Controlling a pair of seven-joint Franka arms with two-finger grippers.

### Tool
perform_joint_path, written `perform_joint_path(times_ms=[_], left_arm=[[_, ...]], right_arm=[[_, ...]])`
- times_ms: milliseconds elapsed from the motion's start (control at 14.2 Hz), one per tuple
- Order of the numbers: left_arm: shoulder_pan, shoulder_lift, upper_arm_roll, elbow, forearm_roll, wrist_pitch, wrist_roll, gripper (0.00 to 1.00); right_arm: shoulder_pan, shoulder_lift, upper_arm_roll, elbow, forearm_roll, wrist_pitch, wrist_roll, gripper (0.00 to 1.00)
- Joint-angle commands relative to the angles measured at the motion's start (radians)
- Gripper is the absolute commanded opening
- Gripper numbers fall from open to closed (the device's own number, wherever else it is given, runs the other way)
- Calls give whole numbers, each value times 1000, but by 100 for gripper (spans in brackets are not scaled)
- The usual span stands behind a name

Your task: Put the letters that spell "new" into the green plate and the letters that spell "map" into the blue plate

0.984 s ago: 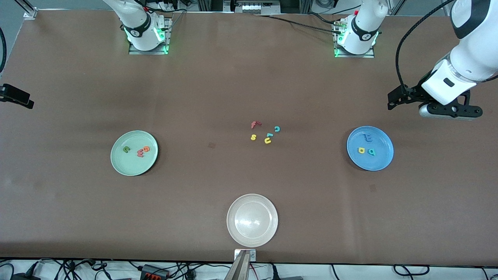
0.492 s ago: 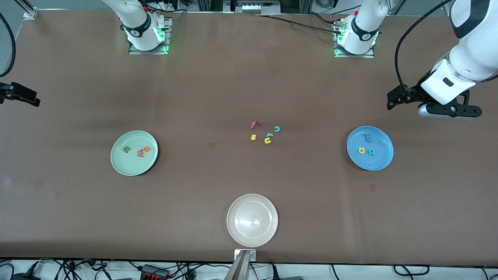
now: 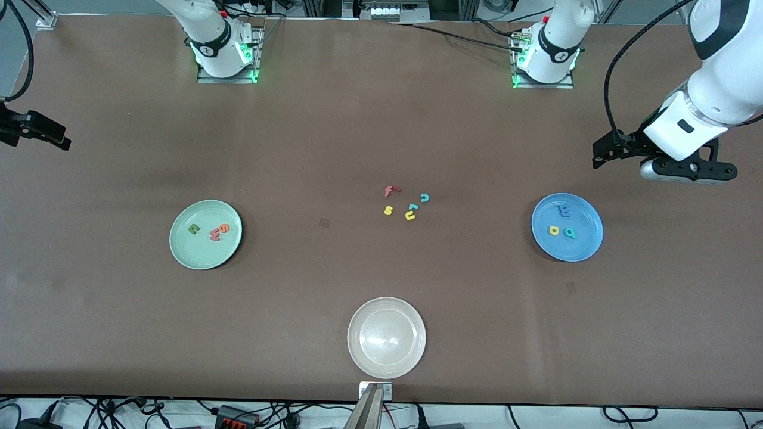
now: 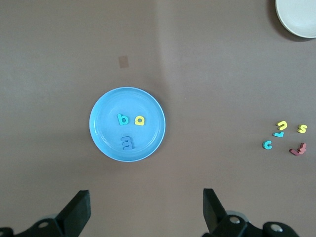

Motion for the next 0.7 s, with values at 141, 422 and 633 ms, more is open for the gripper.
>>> perform_joint_path(times_ms=[141,422,633], left_arm=[[7,15,-5,34,-17,-24,14,100],[-3,15,-7,39,-17,-24,12,100],[-3,19,-8,47,-17,-25,12,100]], right_arm=[[21,-22,29,-24,8,10,89,100],[18,-11,42,-24,8,13,131,100],[15,-5,42,-24,5,19,120,100]])
